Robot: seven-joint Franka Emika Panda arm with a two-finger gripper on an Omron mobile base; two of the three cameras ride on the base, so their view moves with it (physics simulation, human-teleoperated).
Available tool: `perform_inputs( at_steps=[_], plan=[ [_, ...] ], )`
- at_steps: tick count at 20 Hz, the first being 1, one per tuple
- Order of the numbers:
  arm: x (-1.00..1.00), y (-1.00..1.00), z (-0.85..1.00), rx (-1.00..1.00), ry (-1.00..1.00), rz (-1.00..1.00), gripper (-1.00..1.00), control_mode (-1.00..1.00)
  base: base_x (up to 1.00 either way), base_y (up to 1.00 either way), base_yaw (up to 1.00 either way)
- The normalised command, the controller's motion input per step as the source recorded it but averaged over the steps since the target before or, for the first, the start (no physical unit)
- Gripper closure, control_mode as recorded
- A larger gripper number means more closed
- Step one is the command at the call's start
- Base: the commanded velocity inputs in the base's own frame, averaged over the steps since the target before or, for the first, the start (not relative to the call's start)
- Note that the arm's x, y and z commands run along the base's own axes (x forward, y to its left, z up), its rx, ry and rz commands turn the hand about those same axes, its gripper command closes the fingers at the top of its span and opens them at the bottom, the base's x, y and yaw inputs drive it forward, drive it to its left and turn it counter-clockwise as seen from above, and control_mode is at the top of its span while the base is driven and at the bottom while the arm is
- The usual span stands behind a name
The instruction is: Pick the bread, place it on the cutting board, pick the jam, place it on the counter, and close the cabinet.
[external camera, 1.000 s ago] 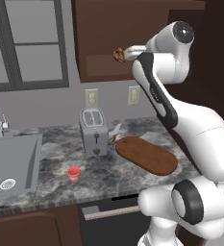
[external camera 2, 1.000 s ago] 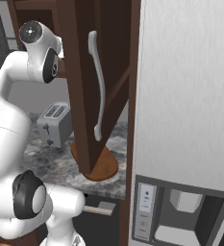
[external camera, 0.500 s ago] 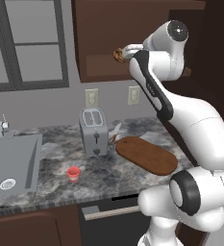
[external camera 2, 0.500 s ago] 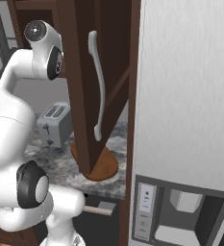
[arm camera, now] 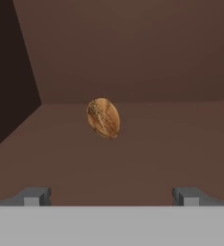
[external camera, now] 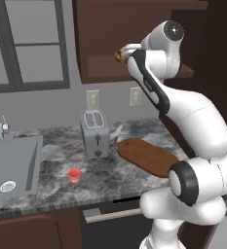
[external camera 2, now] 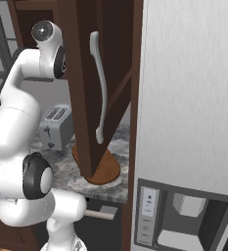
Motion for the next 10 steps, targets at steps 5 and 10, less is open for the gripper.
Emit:
perform_inputs(
  at_steps=[5, 10],
  plan=[
    [0.31, 0.00, -0.06, -0.01, 0.00, 0.00, -1.00, -1.00, 0.00, 0.00, 0.00],
    [0.24, 0.00, -0.08, 0.00, 0.00, 0.00, -1.00, -1.00, 0.00, 0.00, 0.00]
  ],
)
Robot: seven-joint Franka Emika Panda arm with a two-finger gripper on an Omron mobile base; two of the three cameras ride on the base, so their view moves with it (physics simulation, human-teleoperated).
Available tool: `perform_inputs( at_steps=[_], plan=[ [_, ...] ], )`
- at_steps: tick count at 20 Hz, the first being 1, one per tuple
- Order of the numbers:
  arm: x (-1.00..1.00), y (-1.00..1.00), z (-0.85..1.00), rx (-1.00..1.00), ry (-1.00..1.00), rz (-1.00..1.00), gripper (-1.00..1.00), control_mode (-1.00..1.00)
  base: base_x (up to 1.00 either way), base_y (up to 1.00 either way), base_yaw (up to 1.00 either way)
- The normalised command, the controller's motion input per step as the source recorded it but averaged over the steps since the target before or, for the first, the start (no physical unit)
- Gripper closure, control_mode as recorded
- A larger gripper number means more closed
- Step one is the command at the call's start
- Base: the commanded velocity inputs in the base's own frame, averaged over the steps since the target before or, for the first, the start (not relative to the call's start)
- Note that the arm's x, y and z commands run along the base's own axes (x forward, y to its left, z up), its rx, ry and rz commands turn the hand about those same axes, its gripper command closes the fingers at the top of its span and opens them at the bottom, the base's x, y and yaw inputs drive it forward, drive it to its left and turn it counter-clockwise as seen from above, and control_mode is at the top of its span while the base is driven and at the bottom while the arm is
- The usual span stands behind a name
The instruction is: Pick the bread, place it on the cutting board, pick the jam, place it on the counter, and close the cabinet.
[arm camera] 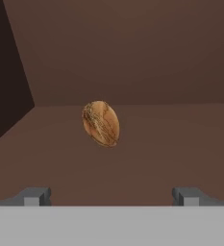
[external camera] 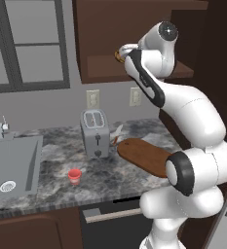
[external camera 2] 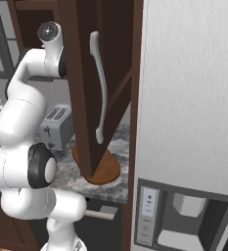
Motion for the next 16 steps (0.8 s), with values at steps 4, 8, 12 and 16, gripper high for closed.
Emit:
perform_inputs(
  at_steps=[4, 8, 12, 16],
  plan=[
    [0.18, 0.00, -0.03, 0.00, 0.00, 0.00, -1.00, -1.00, 0.00, 0.00, 0.00],
    [0.17, 0.00, 0.00, 0.00, 0.00, 0.00, -1.00, -1.00, 0.00, 0.00, 0.00],
    [0.16, 0.00, 0.00, 0.00, 0.00, 0.00, -1.00, -1.00, 0.00, 0.00, 0.00],
    [0.17, 0.01, 0.00, 0.00, 0.00, 0.00, -1.00, -1.00, 0.00, 0.00, 0.00]
  ],
)
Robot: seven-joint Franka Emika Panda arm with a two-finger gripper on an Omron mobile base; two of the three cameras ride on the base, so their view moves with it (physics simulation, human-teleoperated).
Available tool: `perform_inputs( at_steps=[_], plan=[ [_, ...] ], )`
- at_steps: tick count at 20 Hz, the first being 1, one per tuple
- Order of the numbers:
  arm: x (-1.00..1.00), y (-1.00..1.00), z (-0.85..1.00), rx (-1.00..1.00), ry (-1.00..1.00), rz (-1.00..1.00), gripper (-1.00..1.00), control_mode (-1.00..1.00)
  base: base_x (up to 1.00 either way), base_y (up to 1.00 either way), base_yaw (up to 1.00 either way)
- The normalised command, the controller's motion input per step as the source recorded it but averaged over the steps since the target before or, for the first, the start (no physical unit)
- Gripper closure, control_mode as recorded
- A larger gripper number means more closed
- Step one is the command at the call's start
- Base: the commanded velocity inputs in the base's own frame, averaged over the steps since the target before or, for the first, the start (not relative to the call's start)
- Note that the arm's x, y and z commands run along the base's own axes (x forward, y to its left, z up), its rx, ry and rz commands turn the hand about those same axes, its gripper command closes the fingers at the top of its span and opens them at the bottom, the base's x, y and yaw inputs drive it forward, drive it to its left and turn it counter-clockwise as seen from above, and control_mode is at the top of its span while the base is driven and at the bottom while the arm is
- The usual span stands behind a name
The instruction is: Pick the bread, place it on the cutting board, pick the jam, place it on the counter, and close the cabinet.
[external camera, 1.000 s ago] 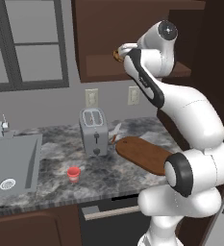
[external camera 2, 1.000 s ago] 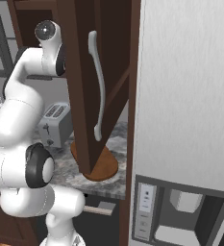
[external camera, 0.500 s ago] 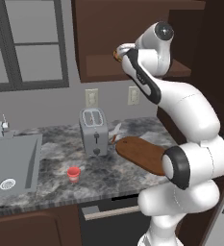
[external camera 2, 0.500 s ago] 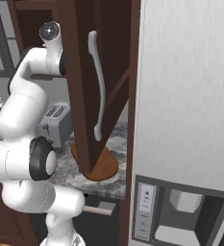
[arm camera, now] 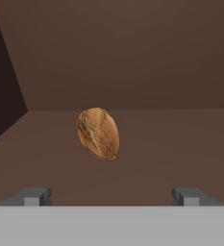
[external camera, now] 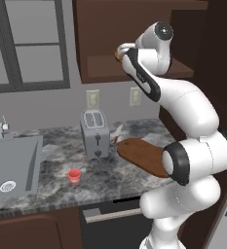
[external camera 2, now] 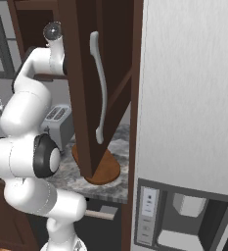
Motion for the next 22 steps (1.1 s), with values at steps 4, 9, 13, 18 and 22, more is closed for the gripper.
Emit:
perform_inputs(
  at_steps=[4, 9, 13, 18, 22],
  plan=[
    [0.18, 0.06, -0.05, 0.00, 0.00, 0.01, -1.00, -1.00, 0.00, 0.00, 0.00],
    [0.19, 0.09, -0.05, 0.00, 0.00, 0.03, -1.00, -1.00, 0.00, 0.00, 0.00],
    [0.20, 0.08, -0.04, 0.00, 0.00, 0.03, -1.00, -1.00, 0.00, 0.00, 0.00],
    [0.21, 0.02, -0.01, 0.00, 0.00, 0.02, -1.00, -1.00, 0.00, 0.00, 0.00],
    [0.24, 0.01, -0.01, 0.00, 0.00, 0.02, -1.00, -1.00, 0.00, 0.00, 0.00]
  ],
)
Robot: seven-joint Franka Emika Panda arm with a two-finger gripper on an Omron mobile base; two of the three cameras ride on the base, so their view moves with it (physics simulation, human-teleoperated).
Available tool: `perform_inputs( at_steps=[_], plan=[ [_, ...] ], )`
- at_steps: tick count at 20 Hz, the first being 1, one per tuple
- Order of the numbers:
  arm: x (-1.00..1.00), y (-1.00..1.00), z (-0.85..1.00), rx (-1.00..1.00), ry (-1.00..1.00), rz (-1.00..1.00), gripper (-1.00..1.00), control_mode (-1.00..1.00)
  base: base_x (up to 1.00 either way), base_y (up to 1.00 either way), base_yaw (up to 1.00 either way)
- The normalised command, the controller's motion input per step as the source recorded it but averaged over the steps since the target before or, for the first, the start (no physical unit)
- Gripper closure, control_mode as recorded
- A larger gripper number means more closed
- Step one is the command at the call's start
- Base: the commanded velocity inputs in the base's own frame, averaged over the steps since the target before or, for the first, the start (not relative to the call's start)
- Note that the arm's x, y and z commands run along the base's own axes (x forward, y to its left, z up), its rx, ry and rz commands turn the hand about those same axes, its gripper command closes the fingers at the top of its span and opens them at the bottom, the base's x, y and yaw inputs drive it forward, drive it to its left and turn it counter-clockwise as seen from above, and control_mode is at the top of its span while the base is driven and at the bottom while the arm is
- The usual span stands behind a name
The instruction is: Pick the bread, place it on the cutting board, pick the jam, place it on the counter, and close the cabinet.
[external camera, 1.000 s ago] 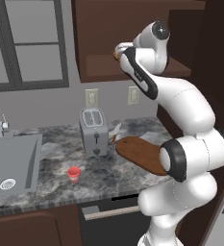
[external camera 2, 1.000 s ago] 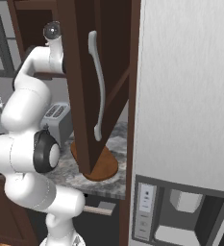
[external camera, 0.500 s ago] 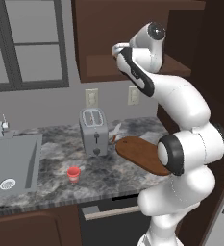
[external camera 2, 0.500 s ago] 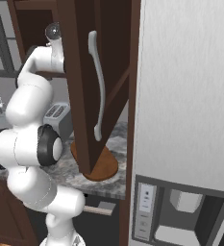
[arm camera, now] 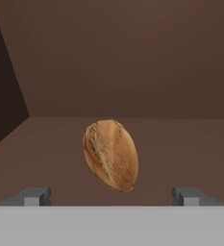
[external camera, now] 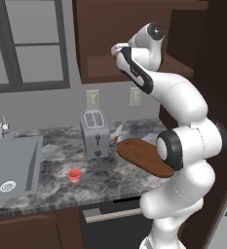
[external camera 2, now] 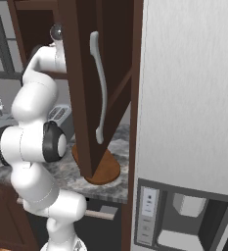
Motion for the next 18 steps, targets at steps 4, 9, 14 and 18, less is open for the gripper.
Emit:
perform_inputs(
  at_steps=[4, 9, 14, 18],
  plan=[
    [0.24, 0.01, 0.00, 0.00, 0.00, 0.02, -1.00, -1.00, 0.00, 0.00, 0.00],
    [0.24, 0.04, -0.02, 0.00, 0.00, 0.01, -1.00, -1.00, 0.00, 0.00, 0.00],
    [0.25, 0.05, -0.05, 0.00, 0.00, 0.01, -1.00, -1.00, 0.00, 0.00, 0.00],
    [0.23, 0.00, 0.00, 0.00, 0.00, 0.01, -1.00, -1.00, 0.00, 0.00, 0.00]
  ],
)
